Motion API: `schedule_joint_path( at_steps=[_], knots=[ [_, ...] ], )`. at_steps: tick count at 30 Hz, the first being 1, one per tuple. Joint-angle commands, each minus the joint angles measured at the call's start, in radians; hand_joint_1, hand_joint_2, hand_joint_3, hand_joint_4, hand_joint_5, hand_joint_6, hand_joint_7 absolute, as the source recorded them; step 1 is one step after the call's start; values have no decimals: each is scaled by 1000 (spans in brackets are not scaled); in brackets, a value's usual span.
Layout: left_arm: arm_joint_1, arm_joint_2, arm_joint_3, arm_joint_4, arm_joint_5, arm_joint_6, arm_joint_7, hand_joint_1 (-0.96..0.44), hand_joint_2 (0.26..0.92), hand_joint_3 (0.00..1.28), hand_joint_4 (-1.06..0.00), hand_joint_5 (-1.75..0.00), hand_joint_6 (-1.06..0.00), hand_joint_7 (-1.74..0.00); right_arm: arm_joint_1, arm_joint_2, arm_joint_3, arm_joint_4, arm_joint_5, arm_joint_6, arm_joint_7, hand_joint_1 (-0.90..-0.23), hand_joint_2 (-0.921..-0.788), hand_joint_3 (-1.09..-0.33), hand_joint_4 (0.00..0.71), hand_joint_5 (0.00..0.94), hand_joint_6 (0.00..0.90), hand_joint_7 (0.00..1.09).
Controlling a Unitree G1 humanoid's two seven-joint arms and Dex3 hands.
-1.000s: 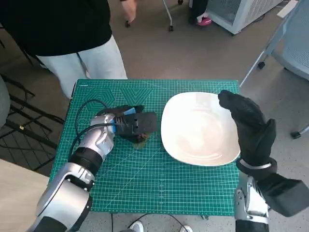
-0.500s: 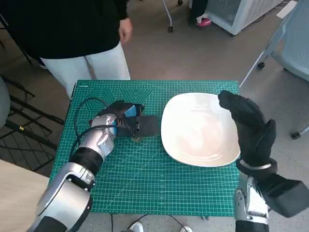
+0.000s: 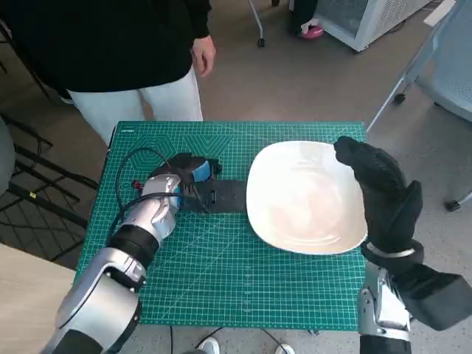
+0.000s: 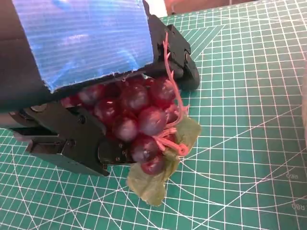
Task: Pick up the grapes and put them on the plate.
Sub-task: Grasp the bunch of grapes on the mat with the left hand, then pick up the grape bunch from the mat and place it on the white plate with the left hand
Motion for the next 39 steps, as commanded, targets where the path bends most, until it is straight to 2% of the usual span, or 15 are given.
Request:
schedule_joint_path(
  at_steps=[1, 14, 21, 24, 29, 33, 37, 39],
  knots=[
    [5, -2, -3, 20, 1, 9, -13, 354, 817, 596, -313, -1684, -357, -17, 0, 2, 0, 15, -12, 8, -7, -659, -921, -728, 315, 0, 70, 296],
    [4, -2, -1, 32, -2, -3, -8, 354, 819, 598, -308, -1689, -376, -20, -2, 2, 1, 14, -12, 7, -7, -657, -921, -730, 314, 0, 67, 301],
    [4, -1, 0, 28, -6, -9, -13, 354, 823, 595, -302, -1694, -535, -91, -4, 1, -1, 20, -15, -1, -6, -657, -921, -729, 314, 0, 66, 303],
    [4, -1, 2, 28, -8, -10, -13, 353, 825, 593, -301, -1694, -570, -101, -5, 0, -1, 26, -17, -7, -5, -656, -921, -729, 315, 0, 66, 304],
    [2, -1, 4, 28, -11, -10, -13, 354, 825, 592, -303, -1692, -524, -67, -9, -1, -1, 34, -19, -14, -4, -652, -921, -728, 315, 1, 66, 305],
    [3, 2, 7, 21, -13, -13, -16, 353, 827, 588, -302, -1691, -572, -86, -11, -1, -2, 38, -19, -17, -2, -651, -921, -728, 315, 1, 66, 306],
    [7, 8, 10, 15, -15, -20, -9, 352, 835, 566, -309, -1678, -455, -31, -12, -1, -2, 40, -19, -18, -1, -651, -921, -728, 315, 1, 65, 307],
    [8, 10, 10, 12, -15, -22, -7, 352, 840, 559, -307, -1679, -433, -23, -13, -1, -2, 41, -22, -20, -3, -650, -921, -728, 315, 1, 65, 307]
  ],
)
